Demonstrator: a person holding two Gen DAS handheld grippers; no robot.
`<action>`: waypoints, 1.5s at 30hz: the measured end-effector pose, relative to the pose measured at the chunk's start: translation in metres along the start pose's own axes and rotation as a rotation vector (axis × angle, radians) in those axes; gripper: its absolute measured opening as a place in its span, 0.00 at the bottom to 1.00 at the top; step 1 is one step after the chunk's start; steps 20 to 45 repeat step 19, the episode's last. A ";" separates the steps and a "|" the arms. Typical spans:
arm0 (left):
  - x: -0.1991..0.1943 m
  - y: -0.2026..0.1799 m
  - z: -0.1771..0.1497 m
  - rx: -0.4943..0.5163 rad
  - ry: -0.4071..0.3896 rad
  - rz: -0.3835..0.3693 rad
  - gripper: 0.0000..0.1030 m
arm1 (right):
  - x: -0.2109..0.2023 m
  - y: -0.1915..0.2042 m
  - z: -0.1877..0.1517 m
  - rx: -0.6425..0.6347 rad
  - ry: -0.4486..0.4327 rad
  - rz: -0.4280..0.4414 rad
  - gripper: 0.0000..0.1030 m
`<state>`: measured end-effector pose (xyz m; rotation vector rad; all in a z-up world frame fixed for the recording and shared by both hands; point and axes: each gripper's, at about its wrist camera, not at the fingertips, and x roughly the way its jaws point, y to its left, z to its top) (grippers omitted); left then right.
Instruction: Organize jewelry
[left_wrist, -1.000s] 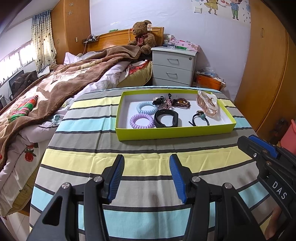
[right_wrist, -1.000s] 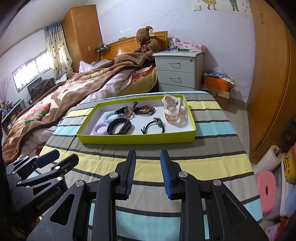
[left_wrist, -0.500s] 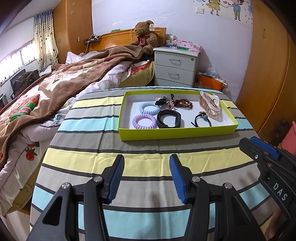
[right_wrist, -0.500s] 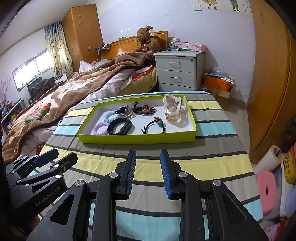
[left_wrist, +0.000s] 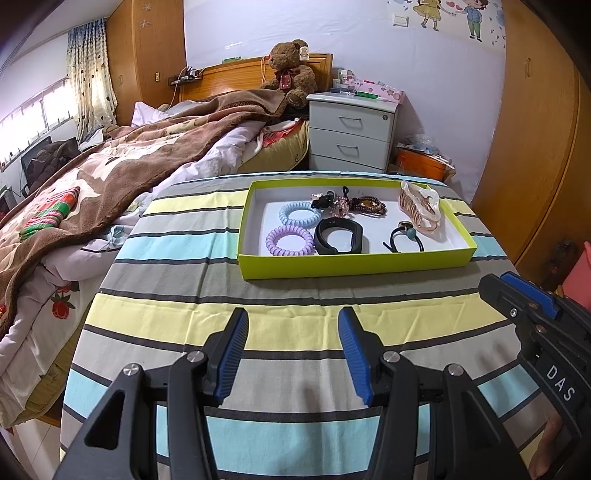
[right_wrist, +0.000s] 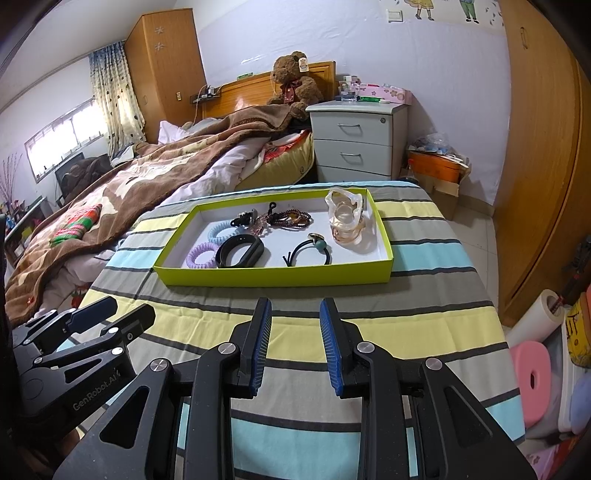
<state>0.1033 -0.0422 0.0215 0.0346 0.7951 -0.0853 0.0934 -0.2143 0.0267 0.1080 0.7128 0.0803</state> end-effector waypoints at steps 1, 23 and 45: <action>0.000 0.000 0.000 -0.002 0.000 0.003 0.51 | 0.000 0.000 0.000 0.000 0.000 0.000 0.27; 0.003 0.001 -0.001 -0.013 0.018 0.003 0.51 | 0.000 0.001 -0.001 0.000 -0.001 -0.002 0.27; 0.003 0.001 -0.001 -0.013 0.018 0.003 0.51 | 0.000 0.001 -0.001 0.000 -0.001 -0.002 0.27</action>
